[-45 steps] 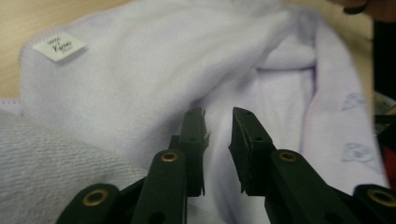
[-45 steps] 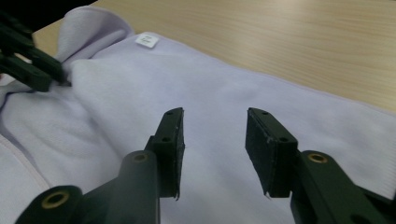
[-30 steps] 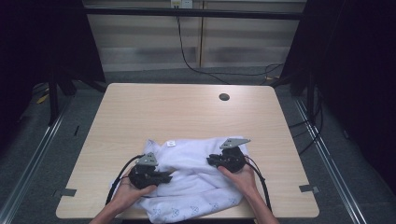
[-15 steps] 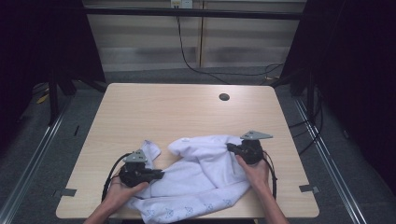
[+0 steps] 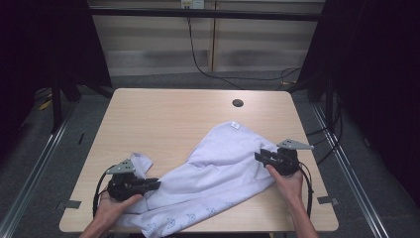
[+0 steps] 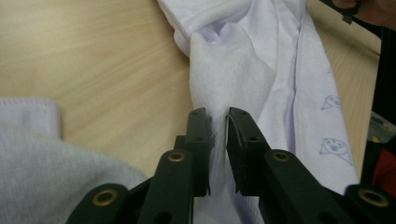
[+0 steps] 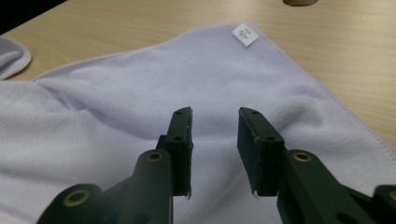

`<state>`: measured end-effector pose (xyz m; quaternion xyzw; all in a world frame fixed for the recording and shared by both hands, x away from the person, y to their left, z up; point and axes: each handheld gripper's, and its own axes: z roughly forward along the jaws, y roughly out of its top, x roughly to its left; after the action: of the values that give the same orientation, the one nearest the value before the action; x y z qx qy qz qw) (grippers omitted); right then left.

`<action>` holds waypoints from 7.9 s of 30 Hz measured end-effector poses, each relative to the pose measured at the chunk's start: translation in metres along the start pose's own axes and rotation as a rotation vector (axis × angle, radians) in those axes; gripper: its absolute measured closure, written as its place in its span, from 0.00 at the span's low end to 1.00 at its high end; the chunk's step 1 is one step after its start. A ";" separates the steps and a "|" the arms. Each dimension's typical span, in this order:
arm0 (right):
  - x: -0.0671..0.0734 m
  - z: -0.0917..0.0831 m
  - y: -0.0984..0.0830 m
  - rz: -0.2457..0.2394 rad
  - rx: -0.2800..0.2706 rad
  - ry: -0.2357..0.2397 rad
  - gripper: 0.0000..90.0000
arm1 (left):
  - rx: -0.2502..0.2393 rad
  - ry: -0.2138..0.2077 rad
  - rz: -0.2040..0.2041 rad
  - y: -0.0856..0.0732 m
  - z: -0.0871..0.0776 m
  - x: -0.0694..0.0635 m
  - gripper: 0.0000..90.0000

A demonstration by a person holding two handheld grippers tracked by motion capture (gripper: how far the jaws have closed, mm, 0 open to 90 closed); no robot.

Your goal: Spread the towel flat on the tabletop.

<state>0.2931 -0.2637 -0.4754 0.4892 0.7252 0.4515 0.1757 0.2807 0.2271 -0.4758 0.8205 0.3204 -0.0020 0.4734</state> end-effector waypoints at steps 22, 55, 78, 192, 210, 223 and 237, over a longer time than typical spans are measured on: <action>0.048 -0.009 -0.051 -0.139 0.185 0.084 0.75 | 0.114 0.023 0.018 0.008 0.041 0.012 0.96; 0.145 0.063 -0.025 -0.258 0.226 0.401 0.60 | 0.103 -0.046 0.012 0.014 0.046 0.003 0.96; 0.083 0.004 -0.014 -0.185 0.035 0.219 1.00 | 0.035 -0.003 -0.059 0.024 0.028 0.008 0.97; 0.048 0.044 0.018 -0.053 0.039 0.242 0.97 | 0.023 -0.114 -0.021 0.004 0.028 0.013 0.95; 0.074 -0.047 0.165 -0.188 -0.352 0.210 0.97 | -0.411 0.047 0.145 0.166 -0.083 -0.012 0.95; 0.081 -0.103 0.144 -0.234 -0.393 0.216 0.97 | -0.376 -0.019 0.186 0.144 -0.070 -0.042 0.95; 0.087 -0.090 -0.013 -0.117 -0.168 0.308 0.97 | -0.132 -0.146 0.046 0.016 -0.015 -0.044 0.94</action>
<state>0.1829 -0.2329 -0.4222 0.3549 0.7304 0.5692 0.1286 0.2503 0.2101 -0.4416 0.7923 0.2656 -0.0299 0.5485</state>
